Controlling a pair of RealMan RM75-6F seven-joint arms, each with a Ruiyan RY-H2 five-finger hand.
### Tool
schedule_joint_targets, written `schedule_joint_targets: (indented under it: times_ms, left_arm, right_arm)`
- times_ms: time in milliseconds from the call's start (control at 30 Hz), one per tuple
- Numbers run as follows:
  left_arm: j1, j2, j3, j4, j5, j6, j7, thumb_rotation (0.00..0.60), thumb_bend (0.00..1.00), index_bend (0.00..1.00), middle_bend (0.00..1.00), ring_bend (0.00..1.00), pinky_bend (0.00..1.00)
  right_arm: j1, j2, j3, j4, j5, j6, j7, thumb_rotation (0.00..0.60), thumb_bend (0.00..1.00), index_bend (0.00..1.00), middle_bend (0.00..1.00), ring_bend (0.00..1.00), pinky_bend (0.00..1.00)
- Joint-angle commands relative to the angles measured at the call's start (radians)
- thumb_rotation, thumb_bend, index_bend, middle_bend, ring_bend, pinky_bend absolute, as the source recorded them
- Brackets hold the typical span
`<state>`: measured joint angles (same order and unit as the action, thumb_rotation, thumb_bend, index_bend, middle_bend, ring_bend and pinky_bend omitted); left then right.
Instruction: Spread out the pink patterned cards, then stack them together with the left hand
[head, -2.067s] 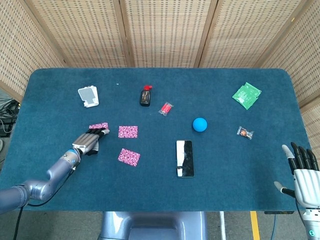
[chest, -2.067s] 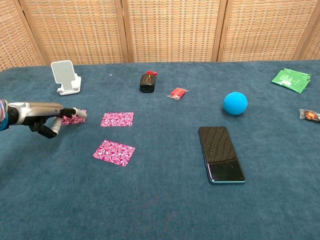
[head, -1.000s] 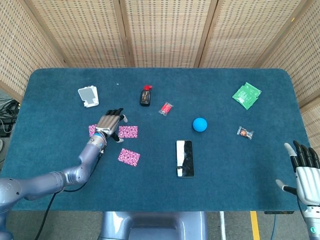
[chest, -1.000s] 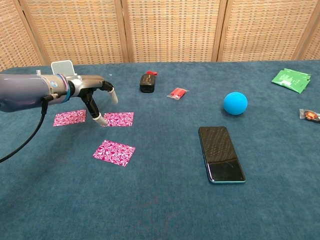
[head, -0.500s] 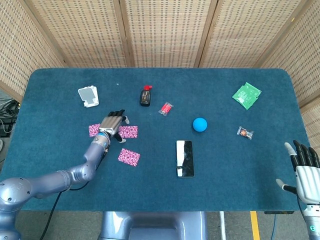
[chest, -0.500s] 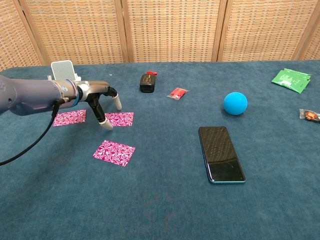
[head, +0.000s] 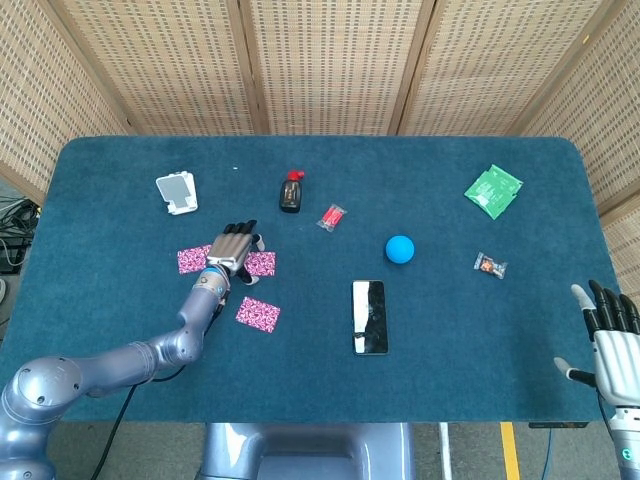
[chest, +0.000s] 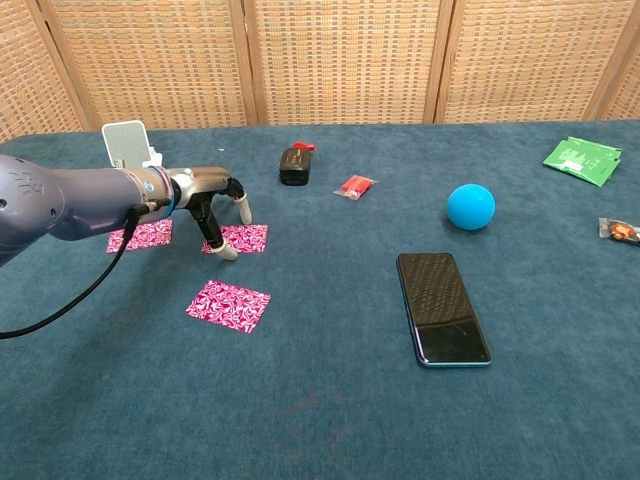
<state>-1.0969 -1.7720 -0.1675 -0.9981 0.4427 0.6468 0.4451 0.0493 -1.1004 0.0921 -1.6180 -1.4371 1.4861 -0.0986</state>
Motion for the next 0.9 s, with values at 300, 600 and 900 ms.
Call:
schedule_joint_targets:
  times_ms: [300, 600, 900]
  left_arm:
    - [0.017, -0.012, -0.005, 0.018, -0.009, 0.003, 0.006, 0.600, 0.23, 0.54, 0.00, 0.00, 0.00]
    - [0.030, 0.002, -0.016, -0.003, 0.007, 0.012, 0.001, 0.600, 0.24, 0.58, 0.00, 0.00, 0.00]
    - [0.036, 0.016, -0.024, -0.032, 0.011, 0.026, 0.008, 0.600, 0.23, 0.59, 0.00, 0.00, 0.00]
  right_arm:
    - [0.001, -0.002, -0.003, 0.000, -0.003, 0.000, -0.002, 0.600, 0.00, 0.00, 0.00, 0.00, 0.00]
    - [0.001, -0.001, -0.005, -0.002, -0.006, 0.002, -0.002, 0.600, 0.00, 0.00, 0.00, 0.00, 0.00]
    - [-0.001, 0.000, -0.007, -0.005, -0.012, 0.007, 0.000, 0.600, 0.00, 0.00, 0.00, 0.00, 0.00]
